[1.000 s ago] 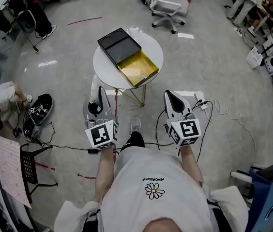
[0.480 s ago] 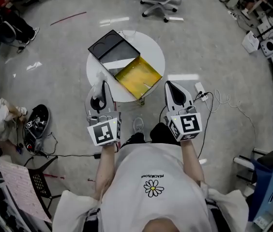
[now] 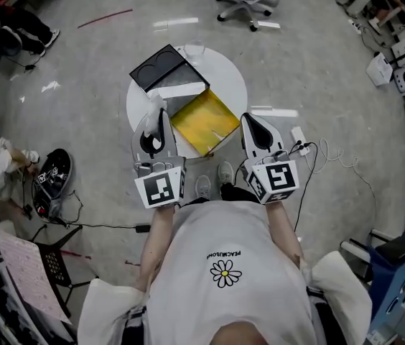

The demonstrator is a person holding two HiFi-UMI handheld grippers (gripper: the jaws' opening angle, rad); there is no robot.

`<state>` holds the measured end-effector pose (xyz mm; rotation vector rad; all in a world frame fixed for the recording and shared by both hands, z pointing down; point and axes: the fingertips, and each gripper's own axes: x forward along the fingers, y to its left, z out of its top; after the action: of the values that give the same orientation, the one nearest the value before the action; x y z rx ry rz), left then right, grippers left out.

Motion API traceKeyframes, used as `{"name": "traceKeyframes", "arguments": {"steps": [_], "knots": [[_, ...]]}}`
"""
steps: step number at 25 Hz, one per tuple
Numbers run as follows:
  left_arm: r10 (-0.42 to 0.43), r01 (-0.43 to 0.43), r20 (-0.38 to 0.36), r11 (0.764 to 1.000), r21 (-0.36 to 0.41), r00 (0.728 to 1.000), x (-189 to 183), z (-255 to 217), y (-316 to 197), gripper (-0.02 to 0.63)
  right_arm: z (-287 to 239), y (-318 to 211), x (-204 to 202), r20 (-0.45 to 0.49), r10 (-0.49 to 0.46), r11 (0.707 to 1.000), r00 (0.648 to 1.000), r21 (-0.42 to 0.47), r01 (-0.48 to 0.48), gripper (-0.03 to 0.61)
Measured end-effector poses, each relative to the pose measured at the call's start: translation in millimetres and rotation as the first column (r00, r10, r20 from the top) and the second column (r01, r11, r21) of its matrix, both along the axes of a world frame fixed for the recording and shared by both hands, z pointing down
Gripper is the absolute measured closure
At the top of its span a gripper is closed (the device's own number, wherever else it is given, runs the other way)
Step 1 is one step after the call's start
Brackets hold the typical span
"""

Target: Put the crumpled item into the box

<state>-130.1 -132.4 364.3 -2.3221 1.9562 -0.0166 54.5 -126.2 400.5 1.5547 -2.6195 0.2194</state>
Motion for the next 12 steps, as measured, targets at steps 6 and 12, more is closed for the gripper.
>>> {"name": "traceKeyframes", "arguments": {"steps": [6, 12], "knots": [[-0.009, 0.009, 0.002, 1.0, 0.009, 1.0, 5.8, -5.6, -4.6, 0.563, -8.0, -0.6, -8.6, -0.105, -0.038, 0.998, 0.994, 0.053, 0.043, 0.578], [-0.026, 0.026, -0.002, 1.0, -0.002, 1.0, 5.2, -2.0, -8.9, 0.565, -6.8, -3.1, -3.1, -0.111, -0.04, 0.998, 0.993, 0.048, 0.045, 0.578]]}}
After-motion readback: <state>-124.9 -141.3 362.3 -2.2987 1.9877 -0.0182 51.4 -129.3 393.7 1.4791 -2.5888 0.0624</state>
